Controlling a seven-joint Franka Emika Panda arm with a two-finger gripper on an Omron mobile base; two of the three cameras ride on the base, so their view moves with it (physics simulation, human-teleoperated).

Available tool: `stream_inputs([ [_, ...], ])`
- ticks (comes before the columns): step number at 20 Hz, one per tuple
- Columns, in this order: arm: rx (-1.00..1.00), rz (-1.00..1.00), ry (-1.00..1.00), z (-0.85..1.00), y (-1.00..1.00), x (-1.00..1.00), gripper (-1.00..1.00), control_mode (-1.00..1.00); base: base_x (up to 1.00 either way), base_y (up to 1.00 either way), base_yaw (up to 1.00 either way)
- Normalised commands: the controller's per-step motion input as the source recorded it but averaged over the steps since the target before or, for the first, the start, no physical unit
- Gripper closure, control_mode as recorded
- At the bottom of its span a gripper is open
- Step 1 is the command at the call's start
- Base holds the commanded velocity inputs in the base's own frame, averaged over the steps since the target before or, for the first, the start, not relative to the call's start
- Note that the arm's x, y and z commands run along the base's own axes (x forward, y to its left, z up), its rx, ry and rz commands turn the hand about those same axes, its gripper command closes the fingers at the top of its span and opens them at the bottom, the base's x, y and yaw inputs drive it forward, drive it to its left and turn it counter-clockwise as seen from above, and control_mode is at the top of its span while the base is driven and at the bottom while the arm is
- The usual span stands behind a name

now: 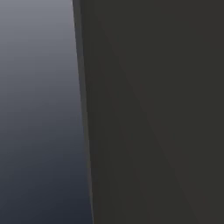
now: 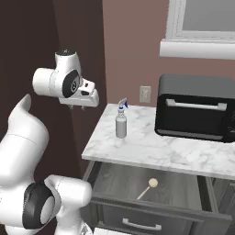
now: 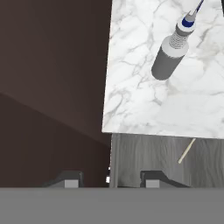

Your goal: Pick the dish brush from the drawer and place it on the counter.

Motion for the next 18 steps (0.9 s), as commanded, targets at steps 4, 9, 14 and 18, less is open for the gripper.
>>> stream_inputs([
  [4,0.0,0.0,0.0,0.0,0.0,0.0,-1.0,1.0,0.0,0.0,0.0],
  [9,0.0,0.0,0.0,0.0,0.0,0.0,-1.0,1.0,0.0,0.34,-0.09],
  [14,0.0,0.0,0.0,0.0,0.0,0.0,-1.0,1.0,0.0,0.83,-0.38],
  [18,0.0,0.0,0.0,0.0,0.0,0.0,-1.0,1.0,0.0,0.89,-0.52],
])
